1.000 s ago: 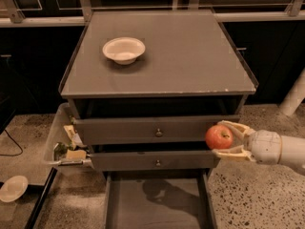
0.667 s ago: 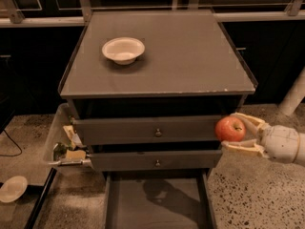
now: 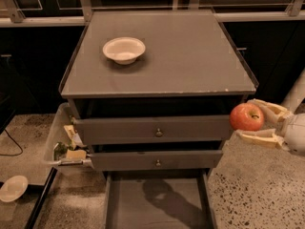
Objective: Pick apple from bottom drawer and place on counter
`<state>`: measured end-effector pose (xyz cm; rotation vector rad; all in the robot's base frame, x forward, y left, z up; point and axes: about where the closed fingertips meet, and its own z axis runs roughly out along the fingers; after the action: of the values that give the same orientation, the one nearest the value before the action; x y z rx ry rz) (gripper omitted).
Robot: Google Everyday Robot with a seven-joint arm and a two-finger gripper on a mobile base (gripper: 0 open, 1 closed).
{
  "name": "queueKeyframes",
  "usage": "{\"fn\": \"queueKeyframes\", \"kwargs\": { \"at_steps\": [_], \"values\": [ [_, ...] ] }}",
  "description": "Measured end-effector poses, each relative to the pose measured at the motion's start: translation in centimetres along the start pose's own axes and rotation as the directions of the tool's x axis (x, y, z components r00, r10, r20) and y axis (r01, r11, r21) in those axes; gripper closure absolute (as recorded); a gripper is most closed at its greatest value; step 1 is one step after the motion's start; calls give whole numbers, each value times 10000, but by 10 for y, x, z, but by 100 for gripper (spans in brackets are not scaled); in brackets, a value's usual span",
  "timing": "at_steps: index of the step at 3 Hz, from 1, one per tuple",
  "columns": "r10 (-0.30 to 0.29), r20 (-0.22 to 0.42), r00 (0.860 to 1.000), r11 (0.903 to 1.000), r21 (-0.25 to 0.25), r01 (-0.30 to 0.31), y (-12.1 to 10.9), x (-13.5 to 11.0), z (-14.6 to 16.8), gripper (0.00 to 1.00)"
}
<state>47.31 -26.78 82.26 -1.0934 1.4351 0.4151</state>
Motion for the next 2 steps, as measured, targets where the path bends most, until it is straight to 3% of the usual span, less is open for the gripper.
{"fn": "queueKeyframes", "kwargs": {
  "at_steps": [1, 2],
  "values": [
    [-438, -47, 9990, 9989, -157, 437, -3, -15, 5, 100],
    [-1645, -302, 9859, 9839, -764, 1618, -19, -64, 30, 100]
  ]
}}
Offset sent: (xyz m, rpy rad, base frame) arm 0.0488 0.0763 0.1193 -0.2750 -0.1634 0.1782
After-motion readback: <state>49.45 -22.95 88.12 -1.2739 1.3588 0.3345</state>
